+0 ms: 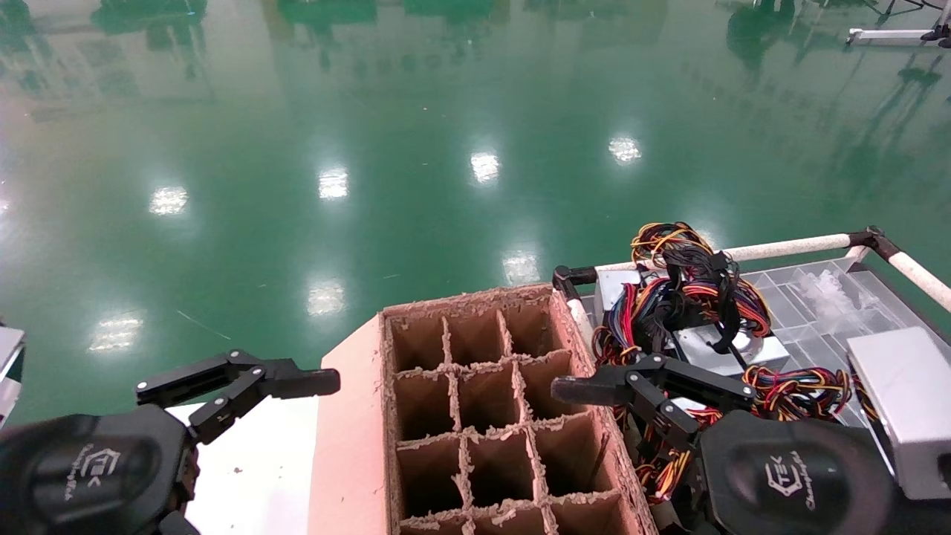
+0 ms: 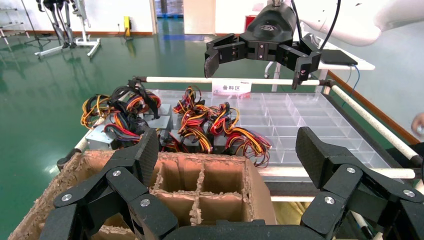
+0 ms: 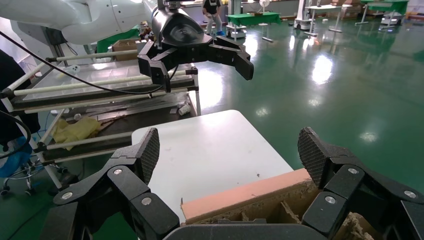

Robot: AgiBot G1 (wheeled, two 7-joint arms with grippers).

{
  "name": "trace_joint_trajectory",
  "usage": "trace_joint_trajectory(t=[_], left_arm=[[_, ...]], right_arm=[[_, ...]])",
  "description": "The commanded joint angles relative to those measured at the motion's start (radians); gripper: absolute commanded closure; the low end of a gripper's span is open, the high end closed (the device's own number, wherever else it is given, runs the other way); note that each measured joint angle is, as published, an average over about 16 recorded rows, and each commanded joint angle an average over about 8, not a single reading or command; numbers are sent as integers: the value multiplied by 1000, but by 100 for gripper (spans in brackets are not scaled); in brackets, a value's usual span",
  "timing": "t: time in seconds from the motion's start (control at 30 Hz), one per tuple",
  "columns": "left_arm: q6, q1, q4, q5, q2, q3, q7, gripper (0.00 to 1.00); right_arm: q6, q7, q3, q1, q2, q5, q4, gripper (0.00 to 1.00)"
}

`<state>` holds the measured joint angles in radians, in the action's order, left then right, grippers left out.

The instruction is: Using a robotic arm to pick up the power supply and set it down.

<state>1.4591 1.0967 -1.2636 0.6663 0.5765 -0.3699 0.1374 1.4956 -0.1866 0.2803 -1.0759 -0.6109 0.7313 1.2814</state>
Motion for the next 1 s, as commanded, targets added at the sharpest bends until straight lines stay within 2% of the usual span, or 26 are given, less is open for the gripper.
trace_joint_trajectory(t=[0.03, 0.1, 0.13, 0.37, 0.4, 0.77, 1.0], left_arm=[[0, 0, 0, 0, 0, 0, 0, 0], [0, 0, 0, 0, 0, 0, 0, 1], [0, 0, 0, 0, 0, 0, 0, 9], [0, 0, 0, 0, 0, 0, 0, 95], [0, 0, 0, 0, 0, 0, 0, 100], [0, 0, 0, 0, 0, 0, 0, 100], [0, 0, 0, 0, 0, 0, 0, 100]], right_arm=[[0, 0, 0, 0, 0, 0, 0, 0], [0, 0, 0, 0, 0, 0, 0, 0], [0, 0, 0, 0, 0, 0, 0, 0], [0, 0, 0, 0, 0, 0, 0, 0], [0, 0, 0, 0, 0, 0, 0, 0], [-3, 2, 7, -1, -1, 17, 0, 0], [-13, 14, 65, -39, -36, 141, -24, 0]])
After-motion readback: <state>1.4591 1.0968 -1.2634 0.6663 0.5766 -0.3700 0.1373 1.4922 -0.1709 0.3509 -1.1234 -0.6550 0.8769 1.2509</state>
